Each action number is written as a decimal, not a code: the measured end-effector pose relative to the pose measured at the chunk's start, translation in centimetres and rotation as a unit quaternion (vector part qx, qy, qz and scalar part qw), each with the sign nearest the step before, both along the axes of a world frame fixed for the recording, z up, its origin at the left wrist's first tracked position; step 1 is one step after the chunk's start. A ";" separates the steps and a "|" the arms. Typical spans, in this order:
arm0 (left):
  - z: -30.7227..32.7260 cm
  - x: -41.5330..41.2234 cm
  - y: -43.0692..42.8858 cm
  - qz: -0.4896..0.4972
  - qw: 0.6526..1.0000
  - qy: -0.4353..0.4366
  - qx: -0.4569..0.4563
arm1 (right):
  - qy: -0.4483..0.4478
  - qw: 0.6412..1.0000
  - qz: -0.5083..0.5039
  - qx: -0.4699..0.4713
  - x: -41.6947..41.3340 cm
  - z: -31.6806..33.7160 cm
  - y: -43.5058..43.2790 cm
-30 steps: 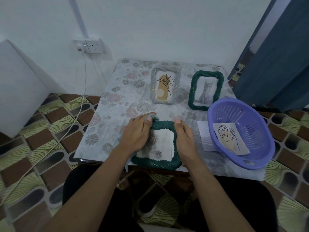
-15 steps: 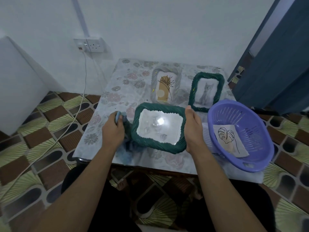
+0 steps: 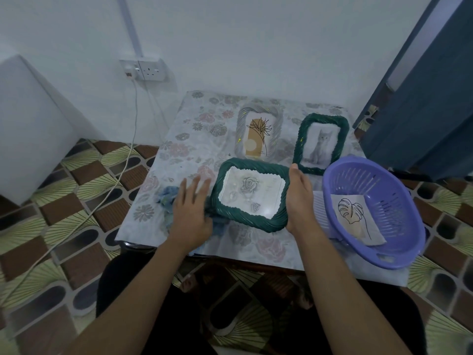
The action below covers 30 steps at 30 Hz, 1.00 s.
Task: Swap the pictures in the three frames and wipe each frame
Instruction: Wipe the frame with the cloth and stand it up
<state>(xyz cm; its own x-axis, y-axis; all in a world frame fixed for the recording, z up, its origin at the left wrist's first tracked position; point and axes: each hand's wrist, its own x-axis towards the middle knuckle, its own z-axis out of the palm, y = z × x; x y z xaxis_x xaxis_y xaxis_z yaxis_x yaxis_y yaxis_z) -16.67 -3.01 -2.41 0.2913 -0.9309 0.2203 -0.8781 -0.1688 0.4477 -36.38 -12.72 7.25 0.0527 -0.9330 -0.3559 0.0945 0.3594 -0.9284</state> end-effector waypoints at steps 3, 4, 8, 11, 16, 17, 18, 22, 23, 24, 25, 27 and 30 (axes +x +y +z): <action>-0.4 -1.1 -0.2 -0.073 0.995 -0.069 -0.017 | -0.024 0.999 -0.012 0.037 0.2 -0.3 -0.4; -0.4 -1.4 -0.3 -0.083 0.992 -0.085 -0.030 | -0.039 0.998 -0.005 0.056 0.2 -0.5 -0.6; -1.0 -1.6 -0.9 -0.130 0.977 -0.096 -0.141 | -0.072 0.988 0.042 0.126 -0.5 -1.3 -0.8; -0.9 -2.0 -1.2 -0.161 0.960 -0.074 -0.216 | -0.095 0.984 0.060 0.140 -1.4 -2.1 -1.0; 1.6 -4.2 -0.4 -0.132 0.973 0.023 -0.189 | -0.079 0.987 0.029 0.141 -2.7 -3.5 -1.3; 2.3 -4.7 -0.3 -0.110 0.975 0.060 -0.182 | -0.061 0.988 0.026 0.137 -2.8 -3.8 -1.2; 3.0 -5.3 -0.2 -0.081 0.976 0.111 -0.170 | -0.045 0.989 0.027 0.135 -2.9 -4.1 -1.0; 4.7 -6.6 -0.5 0.010 0.924 0.365 -0.111 | -0.054 0.991 0.065 0.105 -2.6 -4.5 -0.1; 5.0 -6.9 -0.6 0.020 0.903 0.416 -0.106 | -0.075 0.990 0.072 0.093 -2.5 -4.5 0.1; 5.2 -7.1 -0.7 0.026 0.879 0.464 -0.103 | -0.100 0.988 0.083 0.081 -2.4 -4.4 0.3; 5.3 -7.3 -0.8 0.030 0.857 0.505 -0.098 | -0.120 0.986 0.089 0.071 -2.3 -4.4 0.3; 5.2 -7.7 -0.9 0.033 0.829 0.551 -0.088 | -0.129 0.985 0.101 0.051 -2.2 -4.5 0.2; 4.4 -8.0 -1.0 0.040 0.791 0.603 -0.096 | -0.091 0.991 0.085 0.048 -1.8 -5.1 0.1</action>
<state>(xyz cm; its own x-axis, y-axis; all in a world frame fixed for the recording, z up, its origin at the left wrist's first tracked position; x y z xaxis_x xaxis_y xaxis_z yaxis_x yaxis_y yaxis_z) -24.64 -4.05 2.02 0.4531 -0.8823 -0.1271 0.2162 -0.0296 0.9759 -38.20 -12.61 2.16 0.2777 -0.8677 -0.4123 0.1875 0.4698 -0.8626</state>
